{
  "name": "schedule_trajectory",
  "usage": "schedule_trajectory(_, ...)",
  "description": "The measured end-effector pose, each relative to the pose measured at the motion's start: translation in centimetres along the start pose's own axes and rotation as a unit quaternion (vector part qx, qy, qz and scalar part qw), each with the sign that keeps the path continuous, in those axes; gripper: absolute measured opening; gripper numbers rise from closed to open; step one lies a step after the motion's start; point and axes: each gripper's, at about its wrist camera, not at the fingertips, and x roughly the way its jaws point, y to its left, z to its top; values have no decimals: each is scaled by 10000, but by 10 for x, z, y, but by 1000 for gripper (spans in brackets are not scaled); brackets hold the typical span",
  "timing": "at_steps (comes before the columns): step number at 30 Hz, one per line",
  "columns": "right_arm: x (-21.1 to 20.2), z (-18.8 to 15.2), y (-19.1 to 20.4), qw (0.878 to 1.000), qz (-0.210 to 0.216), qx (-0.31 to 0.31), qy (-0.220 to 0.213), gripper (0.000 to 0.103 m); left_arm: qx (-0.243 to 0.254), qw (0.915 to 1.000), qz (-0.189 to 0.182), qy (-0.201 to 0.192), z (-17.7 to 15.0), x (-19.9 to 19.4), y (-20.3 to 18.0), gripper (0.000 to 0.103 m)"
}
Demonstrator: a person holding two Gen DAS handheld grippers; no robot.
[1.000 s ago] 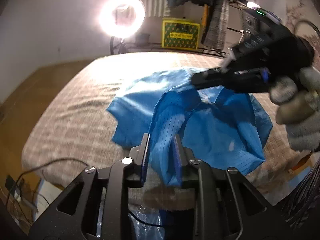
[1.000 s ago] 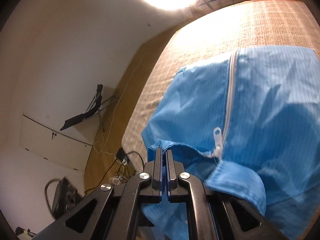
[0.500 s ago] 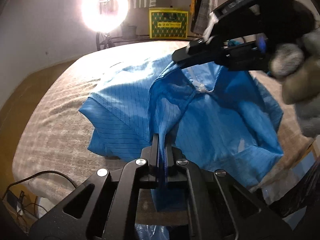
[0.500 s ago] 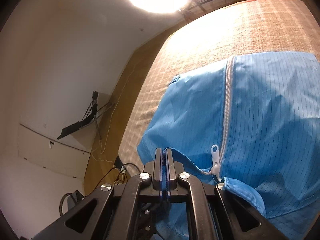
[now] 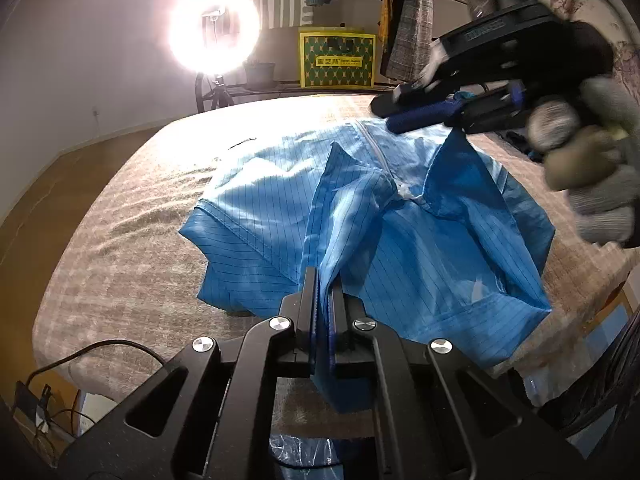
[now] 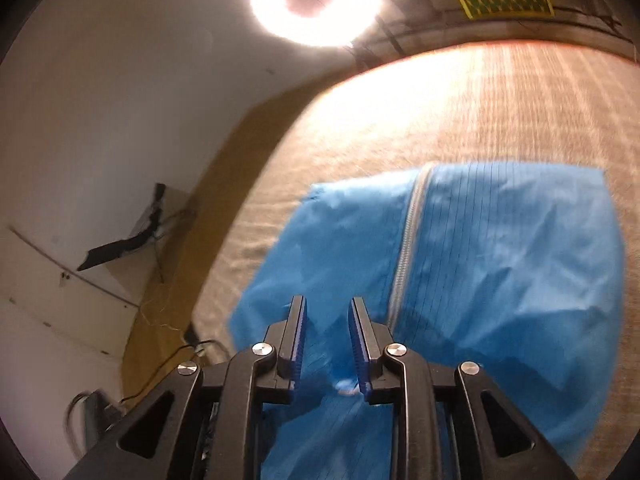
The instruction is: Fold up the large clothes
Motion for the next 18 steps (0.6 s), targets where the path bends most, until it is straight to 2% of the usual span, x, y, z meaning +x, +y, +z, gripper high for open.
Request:
schedule_trajectory(2, -4, -4, 12, 9992, 207, -290, 171, 21, 37, 10000, 5, -12, 0, 1, -2, 0)
schedule_trajectory(4, 7, -8, 21, 9979, 237, -495, 354, 21, 74, 10000, 19, 17, -1, 1, -5, 0)
schedule_trajectory(6, 33, -12, 23, 9967, -41, -574, 579, 21, 118, 9998, 47, 121, -3, 3, -7, 0)
schedule_trajectory(8, 56, -15, 13, 9931, -694, -577, 752, 21, 134, 9994, 69, 297, -4, 7, -5, 1)
schedule_trajectory(9, 58, -15, 5, 9925, -822, -481, 772, 23, 109, 9993, 53, 348, -5, 6, -3, 2)
schedule_trajectory(10, 55, -15, -3, 9942, -706, -302, 757, 23, 44, 9995, 4, 326, -7, 1, 0, 3)
schedule_trajectory(11, 43, -15, -12, 9969, -433, -52, 658, 23, -38, 9995, -40, 301, -7, -4, 4, 4)
schedule_trajectory(13, 11, -15, -17, 9994, -76, 75, 328, 25, -254, 9993, -148, 230, -5, -14, 14, 22)
schedule_trajectory(14, -10, -17, -18, 10000, -22, 35, 76, 31, -369, 9989, -209, 179, -3, -18, 18, 26)
schedule_trajectory(16, -45, -27, -21, 9995, -105, -44, -283, 33, -604, 9975, -355, 100, 2, -24, 26, 28)
schedule_trajectory(18, -65, -38, -28, 9989, -144, -73, -429, 32, -809, 9953, -527, 73, 9, -26, 29, 28)
